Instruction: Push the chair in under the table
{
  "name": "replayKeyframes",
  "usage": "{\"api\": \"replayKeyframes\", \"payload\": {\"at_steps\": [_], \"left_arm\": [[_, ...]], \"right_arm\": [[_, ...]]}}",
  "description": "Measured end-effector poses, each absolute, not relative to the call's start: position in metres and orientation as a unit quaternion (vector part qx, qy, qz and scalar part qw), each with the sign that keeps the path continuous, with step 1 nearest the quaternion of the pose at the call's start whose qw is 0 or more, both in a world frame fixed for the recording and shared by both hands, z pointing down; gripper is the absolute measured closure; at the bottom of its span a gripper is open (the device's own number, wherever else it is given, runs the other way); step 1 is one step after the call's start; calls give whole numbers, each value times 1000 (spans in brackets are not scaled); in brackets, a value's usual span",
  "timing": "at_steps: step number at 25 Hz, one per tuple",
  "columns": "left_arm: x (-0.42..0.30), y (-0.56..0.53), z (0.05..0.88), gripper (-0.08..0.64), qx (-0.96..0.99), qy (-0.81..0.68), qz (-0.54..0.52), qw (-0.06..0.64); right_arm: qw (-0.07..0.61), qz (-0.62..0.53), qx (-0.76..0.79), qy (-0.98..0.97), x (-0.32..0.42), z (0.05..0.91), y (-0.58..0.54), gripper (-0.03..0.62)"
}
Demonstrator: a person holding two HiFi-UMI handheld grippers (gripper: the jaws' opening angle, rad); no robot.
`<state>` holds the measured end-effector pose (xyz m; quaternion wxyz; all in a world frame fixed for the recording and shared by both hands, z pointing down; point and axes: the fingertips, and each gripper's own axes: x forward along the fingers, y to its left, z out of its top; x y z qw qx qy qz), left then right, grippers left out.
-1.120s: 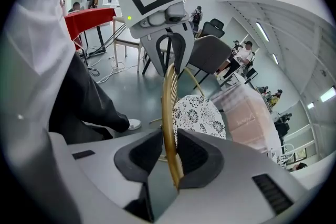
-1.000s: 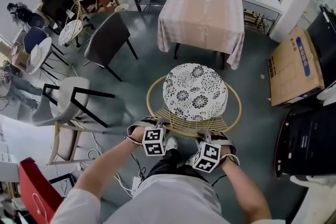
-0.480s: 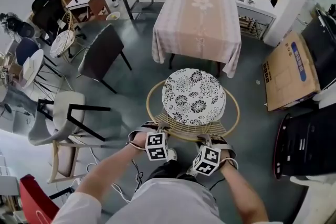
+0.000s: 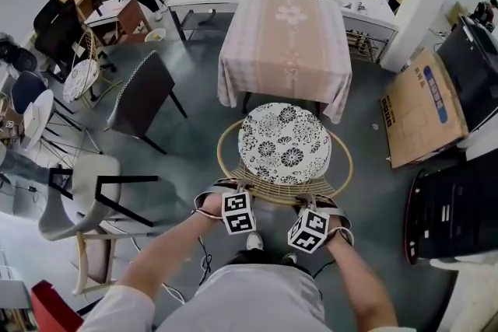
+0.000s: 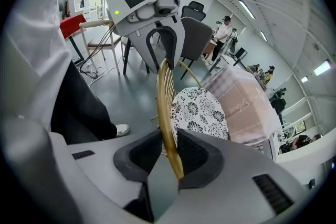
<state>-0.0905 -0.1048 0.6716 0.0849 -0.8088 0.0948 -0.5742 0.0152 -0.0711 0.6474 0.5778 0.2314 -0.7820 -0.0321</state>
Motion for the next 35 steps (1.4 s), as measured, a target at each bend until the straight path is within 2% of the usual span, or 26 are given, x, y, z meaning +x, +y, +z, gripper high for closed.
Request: {"api": "replayKeyframes", "payload": {"at_steps": [35], "left_arm": [[-69,-302,669,434,-800,128,-580,83]], "right_arm": [[567,-18,271,-778,38,645,-266,506]]}}
